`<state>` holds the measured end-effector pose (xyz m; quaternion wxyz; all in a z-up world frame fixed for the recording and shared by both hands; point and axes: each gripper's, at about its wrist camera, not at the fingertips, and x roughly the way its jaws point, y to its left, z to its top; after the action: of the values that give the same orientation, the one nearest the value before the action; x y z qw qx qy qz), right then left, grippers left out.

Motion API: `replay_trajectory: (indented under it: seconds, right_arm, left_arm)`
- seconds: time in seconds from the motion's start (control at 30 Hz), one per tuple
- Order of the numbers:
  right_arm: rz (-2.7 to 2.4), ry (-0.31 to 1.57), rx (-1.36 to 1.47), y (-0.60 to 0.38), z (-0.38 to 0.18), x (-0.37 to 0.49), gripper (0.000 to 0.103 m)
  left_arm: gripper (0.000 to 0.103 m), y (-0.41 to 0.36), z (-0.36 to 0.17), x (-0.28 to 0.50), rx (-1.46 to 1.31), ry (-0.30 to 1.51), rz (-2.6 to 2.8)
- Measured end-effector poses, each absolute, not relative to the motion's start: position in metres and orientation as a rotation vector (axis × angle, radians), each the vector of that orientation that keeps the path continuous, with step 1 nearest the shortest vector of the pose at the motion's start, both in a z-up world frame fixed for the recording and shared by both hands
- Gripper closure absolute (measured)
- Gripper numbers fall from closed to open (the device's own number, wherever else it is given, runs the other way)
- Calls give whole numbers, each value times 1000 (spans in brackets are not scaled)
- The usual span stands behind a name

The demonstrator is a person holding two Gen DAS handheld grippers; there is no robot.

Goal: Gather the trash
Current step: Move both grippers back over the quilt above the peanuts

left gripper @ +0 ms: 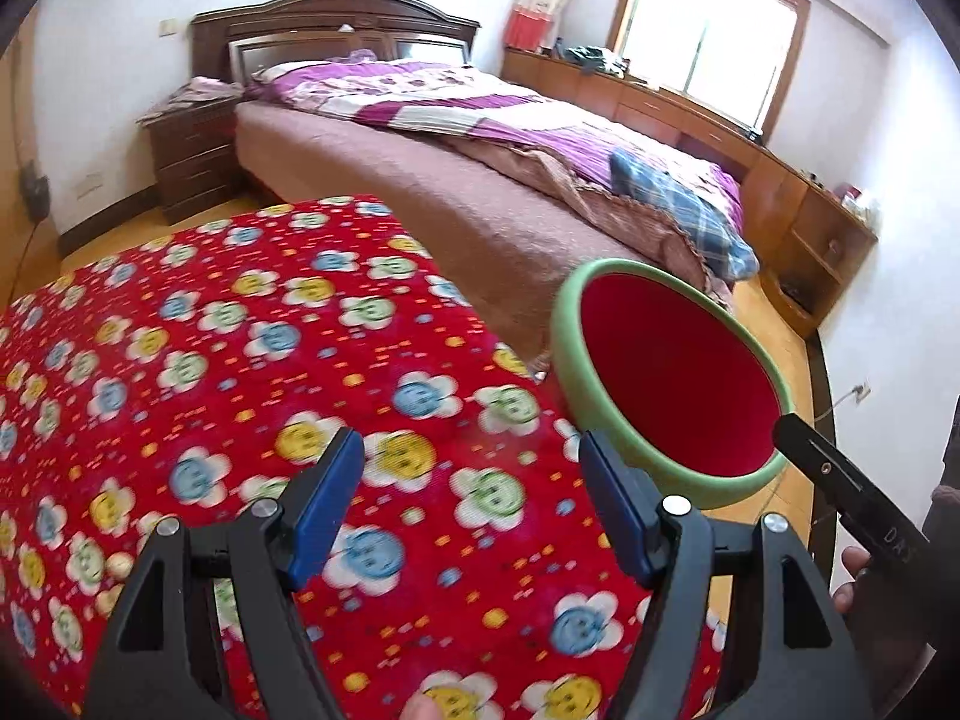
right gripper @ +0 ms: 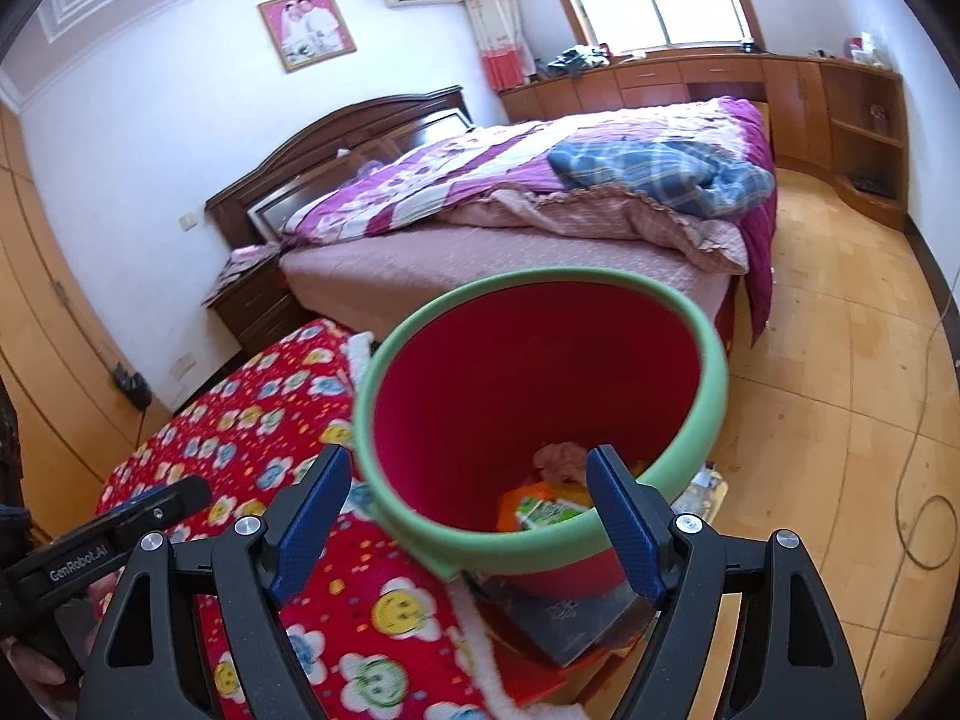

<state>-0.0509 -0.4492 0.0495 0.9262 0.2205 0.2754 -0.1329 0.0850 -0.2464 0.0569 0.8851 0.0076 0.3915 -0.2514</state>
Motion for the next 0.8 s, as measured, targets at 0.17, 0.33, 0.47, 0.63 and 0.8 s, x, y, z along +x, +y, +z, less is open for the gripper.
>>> replay_trajectory:
  seconds: [0.17, 0.33, 0.47, 0.63, 0.8]
  right_arm:
    - [-210, 582, 427, -421, 53, -47, 22]
    - [-153, 597, 384, -391, 56, -42, 22]
    - [-114, 604, 361, -369, 57, -39, 22]
    - [-69, 607, 341, -338, 60, -37, 22]
    - [-32, 609, 312, -312, 60, -35, 22]
  left_arm:
    - [30, -214, 62, 78, -17, 802, -466]
    - [30, -183, 68, 68, -21, 780, -409]
    - [30, -160, 71, 60, -34, 762, -370]
    - [30, -129, 72, 51, -70, 757, -324]
    - [30, -102, 71, 41, -80, 729, -259]
